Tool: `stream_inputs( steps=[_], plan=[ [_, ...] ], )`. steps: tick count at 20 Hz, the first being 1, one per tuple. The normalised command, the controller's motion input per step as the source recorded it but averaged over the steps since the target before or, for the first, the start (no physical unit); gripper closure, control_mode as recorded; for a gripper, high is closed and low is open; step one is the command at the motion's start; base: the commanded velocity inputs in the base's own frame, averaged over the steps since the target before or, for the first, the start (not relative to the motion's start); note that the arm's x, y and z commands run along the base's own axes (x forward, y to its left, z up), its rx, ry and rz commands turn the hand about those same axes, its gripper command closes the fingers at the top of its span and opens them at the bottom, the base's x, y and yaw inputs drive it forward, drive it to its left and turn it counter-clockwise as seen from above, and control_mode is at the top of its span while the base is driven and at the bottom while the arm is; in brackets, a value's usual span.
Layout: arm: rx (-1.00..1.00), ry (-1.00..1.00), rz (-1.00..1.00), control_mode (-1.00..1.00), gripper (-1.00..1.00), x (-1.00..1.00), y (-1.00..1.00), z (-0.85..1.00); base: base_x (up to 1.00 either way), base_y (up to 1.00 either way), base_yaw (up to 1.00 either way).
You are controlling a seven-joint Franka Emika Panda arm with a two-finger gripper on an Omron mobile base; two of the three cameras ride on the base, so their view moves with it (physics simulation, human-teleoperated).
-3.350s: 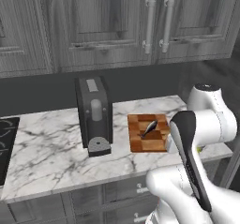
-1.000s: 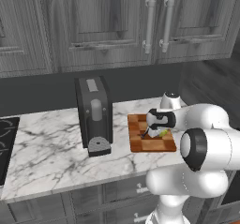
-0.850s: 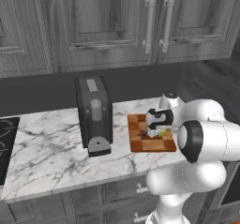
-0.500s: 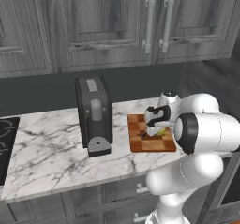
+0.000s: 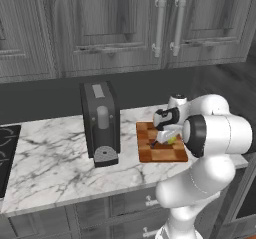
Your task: Retrieve a lemon from the fridge and place it on the cutting board with the fish.
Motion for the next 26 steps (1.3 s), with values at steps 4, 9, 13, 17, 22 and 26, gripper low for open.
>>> stream_inputs(
  steps=[4,9,13,17,22,26],
  plan=[
    [0.00,0.02,0.00,-1.00,-1.00,0.00,0.00,-0.14,0.00,0.00,0.00],
    [0.00,0.00,0.00,-1.00,-1.00,-0.12,0.11,0.00,0.00,0.00,0.00],
    [-0.01,0.00,0.00,-1.00,-1.00,-0.17,0.15,0.01,0.00,0.00,0.00],
    [-0.01,0.00,0.00,-1.00,-1.00,-0.13,0.11,0.21,0.00,0.00,0.00],
    [0.00,0.00,0.00,-1.00,-1.00,-0.02,0.05,0.69,0.00,0.00,0.00],
    [0.00,-0.06,0.00,-1.00,-1.00,-0.21,0.00,0.47,0.00,0.00,0.00]
  ],
)
